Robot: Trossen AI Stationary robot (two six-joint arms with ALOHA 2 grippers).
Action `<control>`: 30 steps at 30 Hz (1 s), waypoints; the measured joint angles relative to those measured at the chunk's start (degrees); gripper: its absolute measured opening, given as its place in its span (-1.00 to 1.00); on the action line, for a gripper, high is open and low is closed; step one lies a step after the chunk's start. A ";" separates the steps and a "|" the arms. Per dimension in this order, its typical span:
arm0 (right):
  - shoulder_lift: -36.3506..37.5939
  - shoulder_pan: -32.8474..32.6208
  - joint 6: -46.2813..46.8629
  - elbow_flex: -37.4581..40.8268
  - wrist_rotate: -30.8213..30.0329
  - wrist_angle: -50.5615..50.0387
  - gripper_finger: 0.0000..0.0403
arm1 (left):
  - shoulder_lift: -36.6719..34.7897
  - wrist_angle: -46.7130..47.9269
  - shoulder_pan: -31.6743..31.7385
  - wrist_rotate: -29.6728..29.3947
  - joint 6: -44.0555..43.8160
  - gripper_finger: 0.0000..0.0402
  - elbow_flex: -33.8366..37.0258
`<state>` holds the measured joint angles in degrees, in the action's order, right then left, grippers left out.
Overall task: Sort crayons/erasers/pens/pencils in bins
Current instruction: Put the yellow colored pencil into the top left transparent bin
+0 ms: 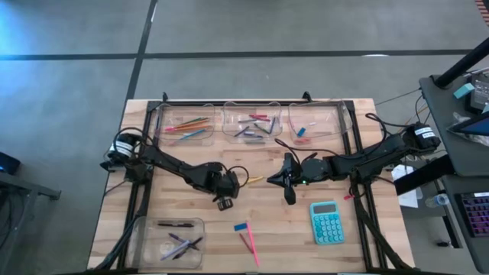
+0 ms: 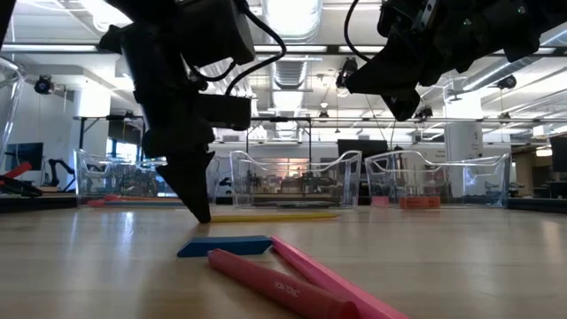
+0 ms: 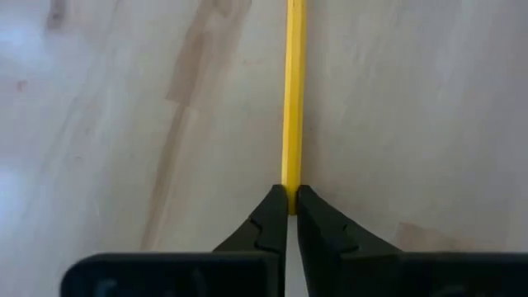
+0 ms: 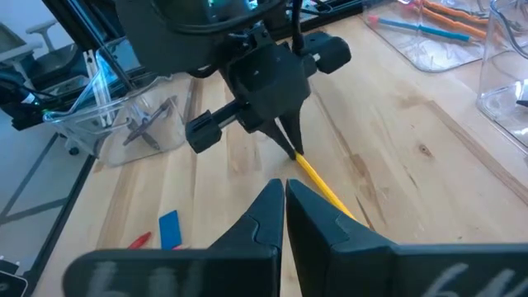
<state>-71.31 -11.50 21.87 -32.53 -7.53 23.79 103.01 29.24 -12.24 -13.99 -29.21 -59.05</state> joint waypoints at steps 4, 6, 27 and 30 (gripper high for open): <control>0.00 -0.01 0.00 0.00 0.00 -0.02 -0.95 | -3.44 2.41 -0.45 -3.65 0.27 -0.99 0.49; 0.00 0.00 0.00 0.00 0.00 -0.04 -0.95 | -5.32 2.76 -0.63 -5.22 0.25 -0.98 0.27; 0.00 0.01 0.04 0.00 0.00 -0.57 -0.95 | -9.18 2.10 6.73 -5.39 6.61 -0.88 1.83; 0.00 0.01 0.02 0.00 0.00 -0.74 -0.95 | -7.46 -3.51 8.80 -2.75 9.70 -0.70 2.90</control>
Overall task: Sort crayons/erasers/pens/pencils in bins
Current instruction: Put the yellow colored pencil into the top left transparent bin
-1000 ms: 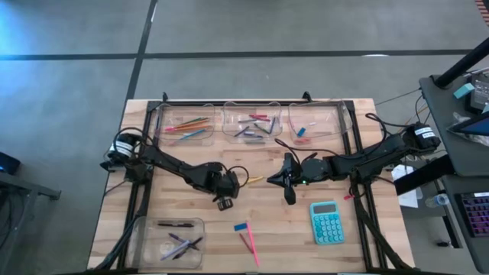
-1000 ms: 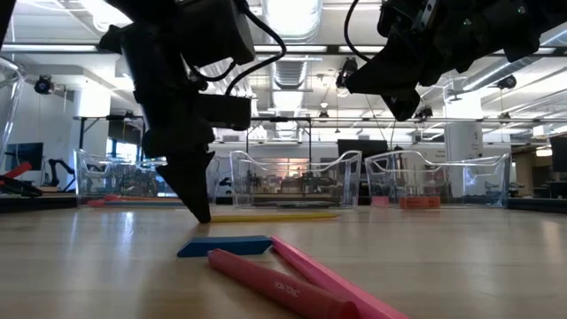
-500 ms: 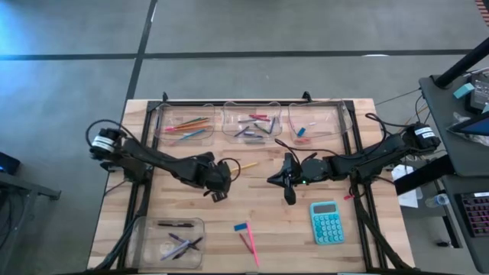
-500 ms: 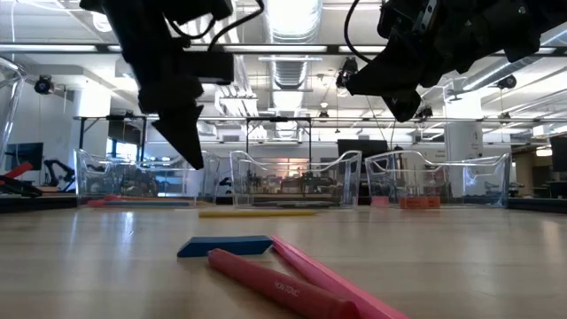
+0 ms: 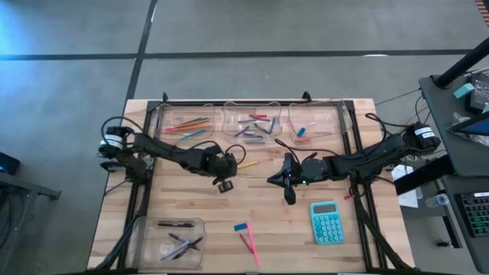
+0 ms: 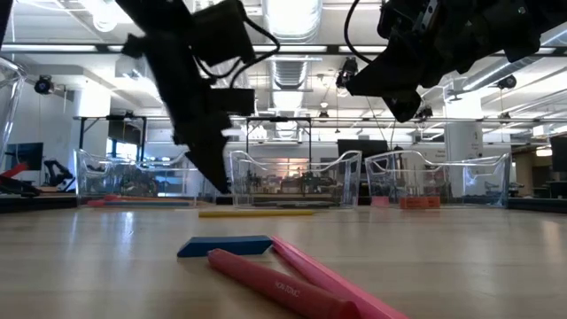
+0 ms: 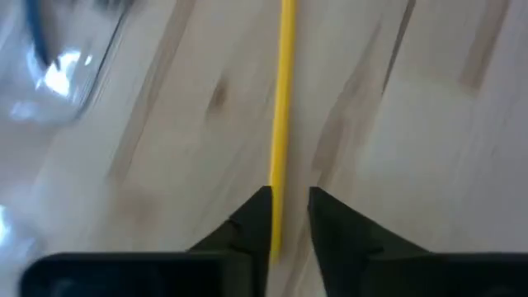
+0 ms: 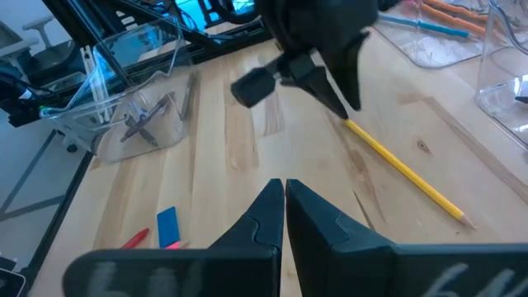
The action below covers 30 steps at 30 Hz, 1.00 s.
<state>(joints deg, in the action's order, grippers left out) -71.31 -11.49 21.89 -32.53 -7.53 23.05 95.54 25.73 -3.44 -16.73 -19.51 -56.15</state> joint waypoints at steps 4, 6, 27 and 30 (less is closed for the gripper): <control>0.00 0.00 0.00 0.00 0.00 -0.05 -0.95 | 1.63 -11.33 1.25 1.64 2.83 -0.41 1.39; 0.00 -0.02 0.00 0.00 0.00 -0.09 -0.95 | 2.60 -16.04 1.24 1.75 3.82 -0.29 1.72; 0.00 0.00 0.01 0.00 -0.02 -0.36 -0.95 | 13.82 -23.56 5.99 5.74 2.04 -0.26 0.88; 0.00 0.00 0.04 0.00 -0.02 -0.36 -0.95 | 13.84 -23.14 5.96 7.64 1.92 -0.45 2.18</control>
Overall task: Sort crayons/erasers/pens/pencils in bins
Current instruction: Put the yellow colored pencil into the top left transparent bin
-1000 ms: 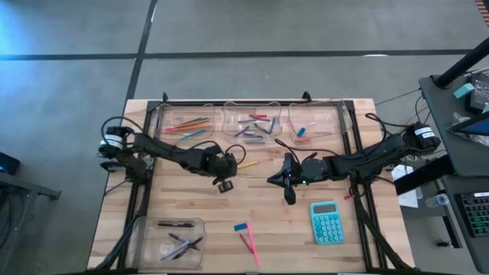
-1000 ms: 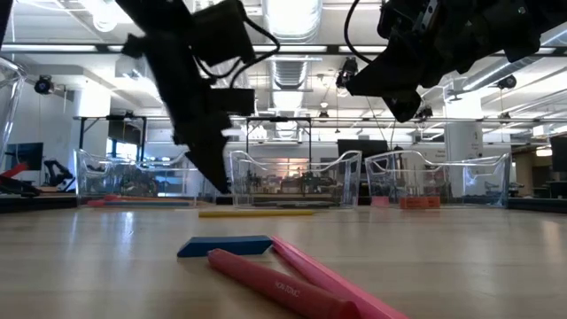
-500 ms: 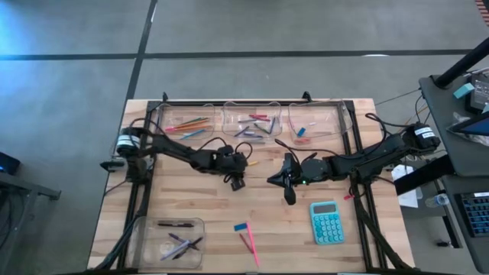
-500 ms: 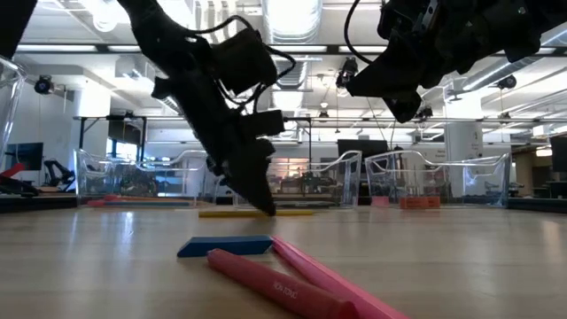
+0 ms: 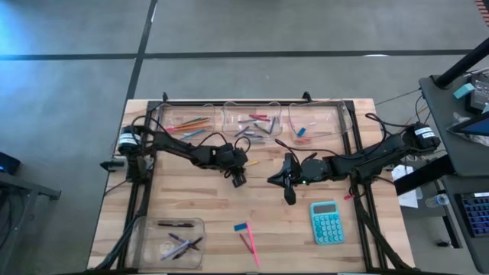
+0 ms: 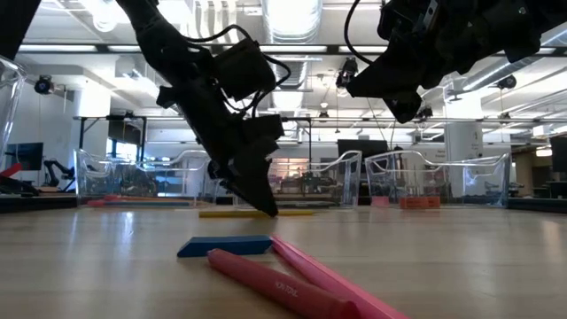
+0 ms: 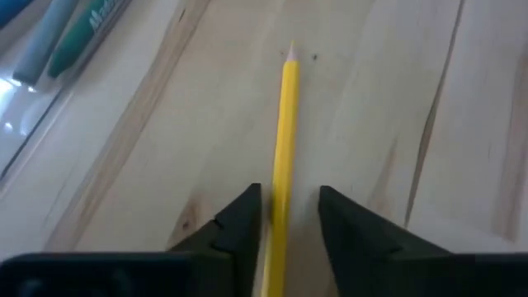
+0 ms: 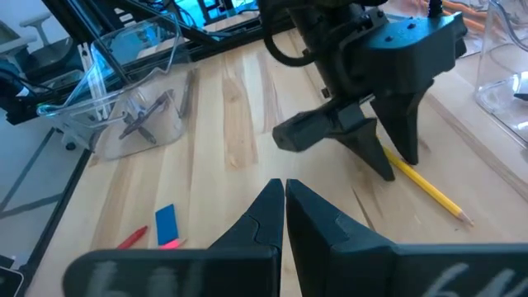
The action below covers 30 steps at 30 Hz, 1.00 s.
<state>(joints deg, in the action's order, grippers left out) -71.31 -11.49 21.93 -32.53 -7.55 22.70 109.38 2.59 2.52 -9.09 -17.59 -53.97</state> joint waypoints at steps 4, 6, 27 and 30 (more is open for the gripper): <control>0.00 0.00 0.00 0.00 0.00 0.00 -0.95 | 0.02 2.17 -0.46 1.03 -0.01 -0.75 0.63; 0.00 -0.01 -0.02 0.00 0.02 0.00 -0.95 | 0.04 3.02 -0.84 1.52 -0.10 -0.89 0.68; 0.00 0.00 -0.49 0.02 0.01 0.05 -0.95 | -7.78 4.08 -7.21 4.80 1.74 -1.00 0.89; 0.00 0.00 -0.50 0.02 0.01 0.02 -0.95 | -9.22 3.47 -7.72 4.03 2.18 -0.98 0.82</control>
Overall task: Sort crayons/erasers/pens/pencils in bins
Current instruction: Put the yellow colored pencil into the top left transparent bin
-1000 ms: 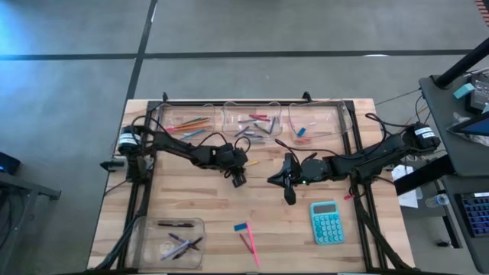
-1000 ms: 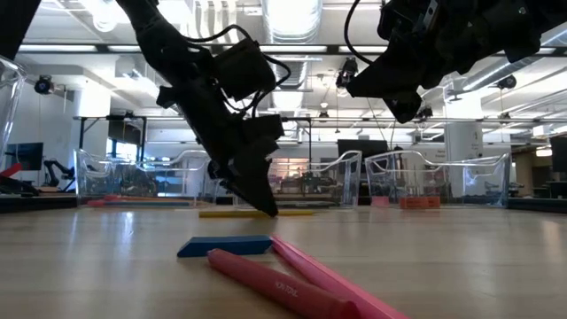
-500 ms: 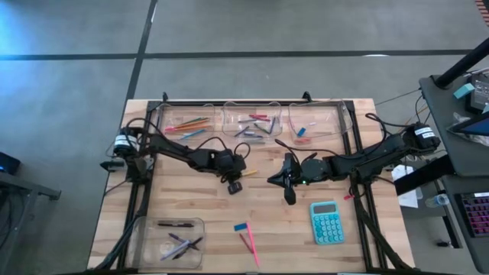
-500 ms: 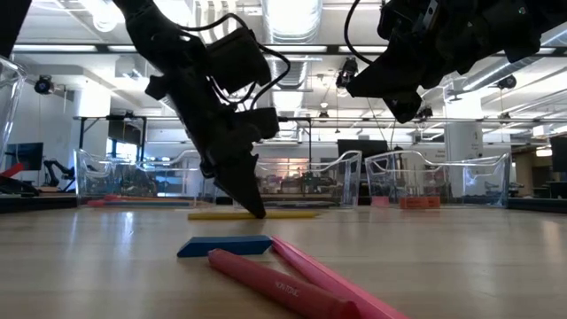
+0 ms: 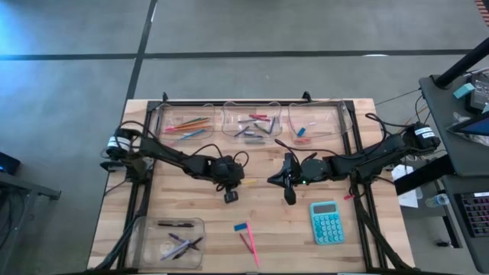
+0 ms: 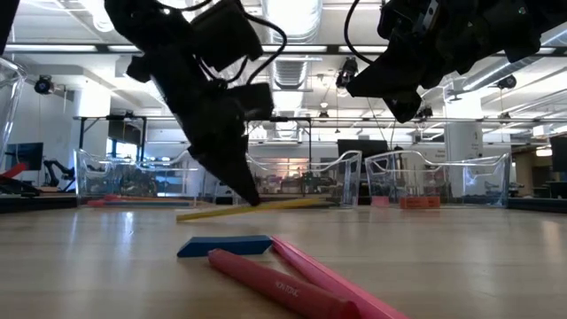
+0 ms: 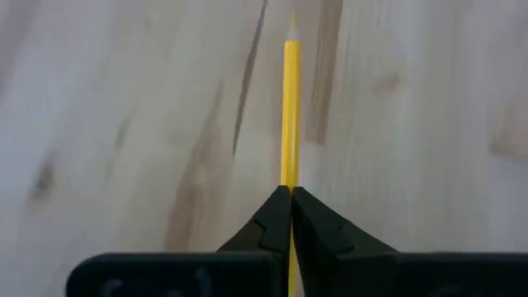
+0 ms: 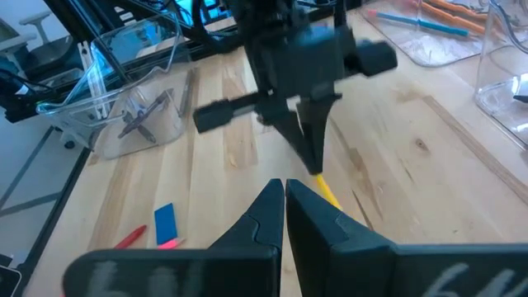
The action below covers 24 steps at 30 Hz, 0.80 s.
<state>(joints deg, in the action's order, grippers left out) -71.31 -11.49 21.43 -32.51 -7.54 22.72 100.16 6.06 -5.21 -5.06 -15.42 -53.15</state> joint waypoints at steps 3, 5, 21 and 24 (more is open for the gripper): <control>0.00 0.00 0.00 0.00 0.01 -0.02 -0.95 | -0.84 -0.28 -0.53 -1.54 0.76 -0.98 -0.08; 0.00 -0.02 -0.01 0.00 0.00 -0.01 -0.95 | -1.31 -0.26 -0.68 -1.90 0.78 -0.98 -0.06; -2.62 0.00 -2.70 0.04 0.01 -0.22 -0.88 | -2.68 14.89 1.38 -2.02 1.35 -1.00 -2.65; -5.94 0.26 -4.62 0.04 0.01 0.43 -0.75 | -2.80 20.35 1.48 -1.97 1.35 -0.95 -3.72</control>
<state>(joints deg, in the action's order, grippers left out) -77.25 -11.22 16.81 -32.47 -7.53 23.15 97.36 26.41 -3.73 -7.03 -14.06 -56.88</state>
